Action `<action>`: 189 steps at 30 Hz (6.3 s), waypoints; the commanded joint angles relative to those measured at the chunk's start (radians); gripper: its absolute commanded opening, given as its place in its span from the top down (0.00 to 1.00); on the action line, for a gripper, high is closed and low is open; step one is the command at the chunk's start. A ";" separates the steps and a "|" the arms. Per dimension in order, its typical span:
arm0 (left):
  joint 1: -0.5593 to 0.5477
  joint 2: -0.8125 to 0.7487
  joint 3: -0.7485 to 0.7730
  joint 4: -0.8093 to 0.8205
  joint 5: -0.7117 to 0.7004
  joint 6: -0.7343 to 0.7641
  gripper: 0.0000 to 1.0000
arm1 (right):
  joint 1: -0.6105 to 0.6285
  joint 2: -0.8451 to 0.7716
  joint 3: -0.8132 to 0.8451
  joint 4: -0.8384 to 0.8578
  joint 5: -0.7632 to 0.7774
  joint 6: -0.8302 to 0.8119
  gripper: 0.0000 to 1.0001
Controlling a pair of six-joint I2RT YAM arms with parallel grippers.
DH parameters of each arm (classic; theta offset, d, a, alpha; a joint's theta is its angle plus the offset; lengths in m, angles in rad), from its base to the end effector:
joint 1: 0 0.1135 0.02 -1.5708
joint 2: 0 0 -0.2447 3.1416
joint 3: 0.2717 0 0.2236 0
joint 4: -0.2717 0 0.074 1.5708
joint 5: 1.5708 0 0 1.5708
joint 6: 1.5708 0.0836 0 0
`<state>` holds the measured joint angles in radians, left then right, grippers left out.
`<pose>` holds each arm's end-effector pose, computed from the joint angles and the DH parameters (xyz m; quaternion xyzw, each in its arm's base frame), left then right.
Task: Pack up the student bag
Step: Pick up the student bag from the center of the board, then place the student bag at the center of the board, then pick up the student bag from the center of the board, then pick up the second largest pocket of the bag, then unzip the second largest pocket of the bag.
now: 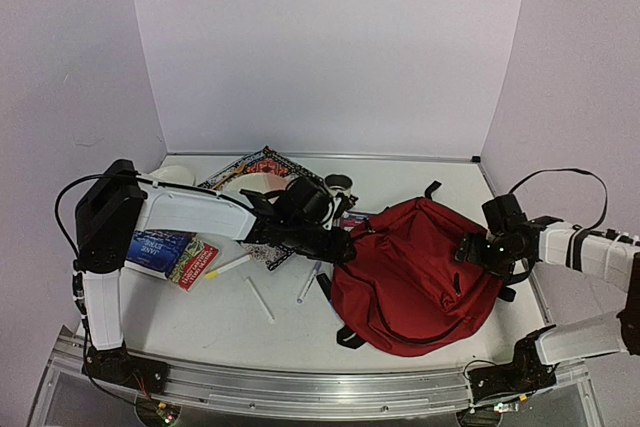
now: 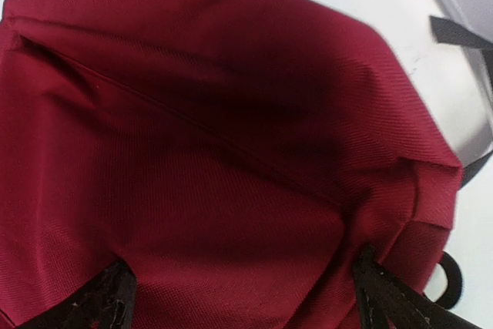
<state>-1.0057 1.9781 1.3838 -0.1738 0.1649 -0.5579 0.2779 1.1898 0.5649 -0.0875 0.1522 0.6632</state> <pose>0.2248 -0.3802 0.1586 0.2351 0.8874 -0.3281 0.2229 0.2510 0.0584 0.1609 0.2047 0.8838 0.1265 0.4012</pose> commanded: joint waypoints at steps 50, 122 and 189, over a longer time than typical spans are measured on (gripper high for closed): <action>-0.146 -0.430 -0.512 0.127 -0.421 -0.264 0.76 | 0.044 -0.012 0.061 0.204 -0.340 -0.166 0.39; -0.217 0.149 0.399 0.051 -0.059 -0.137 0.41 | 0.077 -0.512 -0.168 0.317 -0.617 0.074 1.00; -0.012 -0.334 -0.239 0.296 -0.213 -0.271 1.00 | 0.266 -0.425 0.231 0.098 -0.494 -0.070 1.00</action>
<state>-1.0566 1.7090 1.1854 0.0915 0.0354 -0.8356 0.5400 0.7875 0.7201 -0.0339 -0.3625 0.6197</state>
